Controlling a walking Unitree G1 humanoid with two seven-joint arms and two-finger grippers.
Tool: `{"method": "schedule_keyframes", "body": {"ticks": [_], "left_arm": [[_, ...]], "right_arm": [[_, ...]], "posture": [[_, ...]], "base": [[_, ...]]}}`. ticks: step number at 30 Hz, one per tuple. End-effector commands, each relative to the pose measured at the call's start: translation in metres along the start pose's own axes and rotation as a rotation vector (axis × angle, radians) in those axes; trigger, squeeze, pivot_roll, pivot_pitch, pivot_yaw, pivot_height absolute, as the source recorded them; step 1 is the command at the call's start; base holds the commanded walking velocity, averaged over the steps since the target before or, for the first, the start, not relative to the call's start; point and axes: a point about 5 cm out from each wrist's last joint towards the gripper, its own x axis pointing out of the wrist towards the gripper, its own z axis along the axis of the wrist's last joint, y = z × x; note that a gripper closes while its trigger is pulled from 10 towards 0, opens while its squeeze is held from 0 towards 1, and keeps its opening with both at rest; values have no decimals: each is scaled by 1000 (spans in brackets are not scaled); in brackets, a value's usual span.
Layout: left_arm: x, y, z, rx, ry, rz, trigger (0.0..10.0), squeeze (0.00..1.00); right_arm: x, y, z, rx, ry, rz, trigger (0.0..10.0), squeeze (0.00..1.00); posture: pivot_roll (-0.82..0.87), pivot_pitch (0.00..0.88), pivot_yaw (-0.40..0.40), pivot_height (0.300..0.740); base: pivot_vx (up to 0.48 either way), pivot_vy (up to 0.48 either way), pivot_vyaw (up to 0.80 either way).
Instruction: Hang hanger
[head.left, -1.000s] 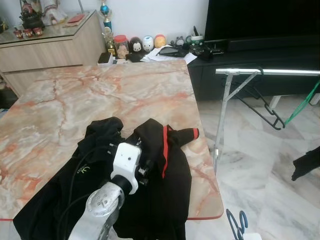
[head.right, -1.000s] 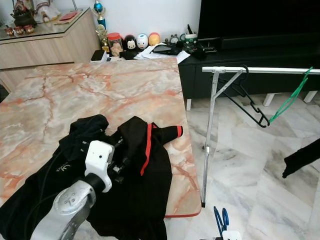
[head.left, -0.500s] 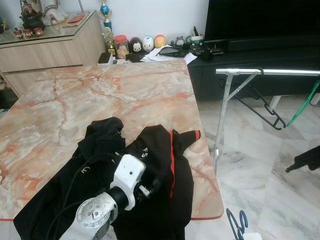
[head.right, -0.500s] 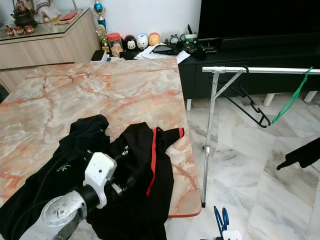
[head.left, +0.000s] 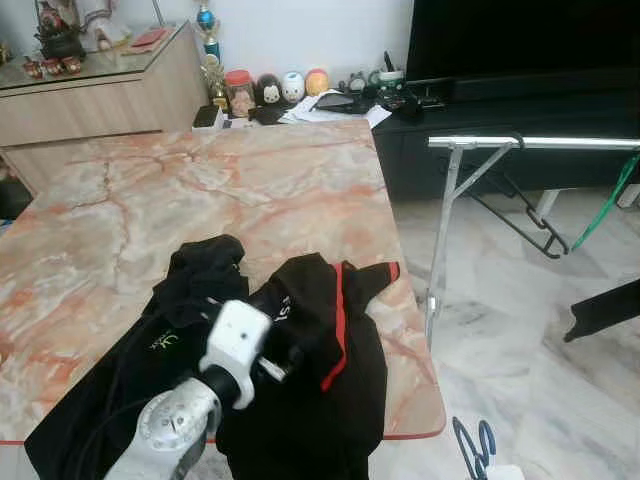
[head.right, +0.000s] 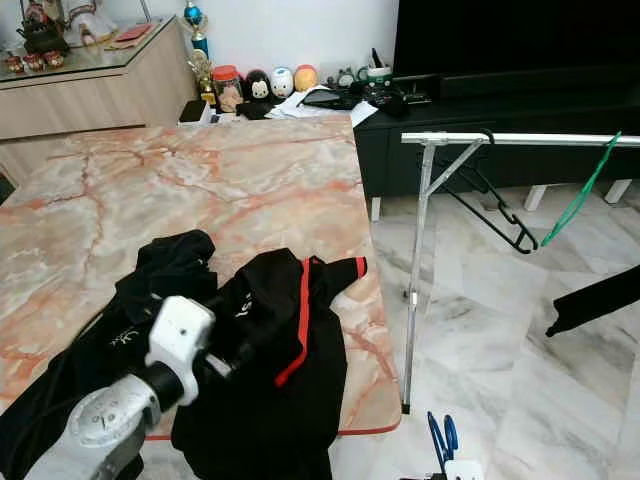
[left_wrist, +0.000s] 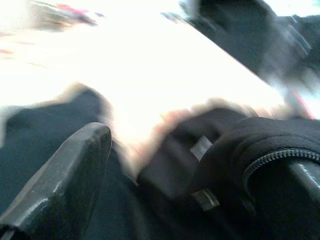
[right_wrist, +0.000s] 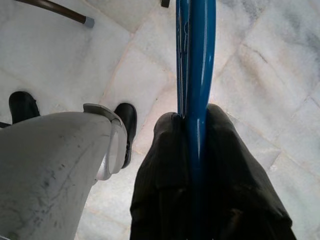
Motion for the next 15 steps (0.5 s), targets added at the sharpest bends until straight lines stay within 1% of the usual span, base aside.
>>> {"method": "schedule_keyframes", "body": {"ticks": [1, 3, 4, 5, 6, 8, 9, 10, 11, 12, 14, 15], "left_arm": [[1, 9, 4, -17, -29, 71, 10000, 1000], [1, 9, 4, -17, -29, 71, 10000, 1000], [1, 4, 4, -3, -23, 22, 10000, 1000], [1, 4, 4, -3, -23, 22, 10000, 1000], [-3, -11, 0, 53, 10, -140, 10000, 1000], [-3, -11, 0, 53, 10, -140, 10000, 1000], [-5, -17, -2, 71, 25, -201, 10000, 1000], [-5, -17, -2, 71, 25, -201, 10000, 1000], [-9, -22, -4, 94, 46, -289, 10000, 0], [-16, -25, -7, 125, 84, -389, 10000, 0], [-16, -25, -7, 125, 84, -389, 10000, 0], [-22, -25, -9, 150, 117, -454, 10000, 0]], "right_arm": [[0, 1, 0, -1, 0, 2, 10000, 0], [0, 1, 0, -1, 0, 2, 10000, 0], [0, 1, 0, -2, 0, 2, 10000, 0], [0, 1, 0, -2, 0, 2, 10000, 0], [0, 1, 0, -4, 0, 2, 10000, 0], [0, 1, 0, -4, 0, 2, 10000, 0], [0, 1, 0, -4, 0, 2, 10000, 0], [0, 1, 0, -4, 0, 2, 10000, 0], [0, 1, 0, -4, 0, 3, 10000, 0], [0, 1, 0, -5, 0, 4, 10000, 0], [0, 1, 0, -5, 0, 4, 10000, 0], [0, 1, 1, -5, 0, 6, 10000, 0]], "posture": [[-70, 0, 63, 732], [-70, 0, 63, 732], [-68, 0, 62, 732], [-68, 0, 62, 732], [-68, 0, 63, 732], [-68, 0, 63, 732], [-68, 0, 63, 732], [-68, 0, 63, 732], [-67, 0, 63, 732], [-66, 0, 62, 732], [-66, 0, 62, 732], [-64, 0, 61, 732]], "base": [[0, 0, 0], [0, 0, 0], [0, 0, 0], [0, 0, 0], [0, 0, 0], [0, 0, 0], [0, 0, 0], [0, 0, 0], [0, 0, 0], [0, 0, 0], [0, 0, 0], [0, 0, 0]]}}
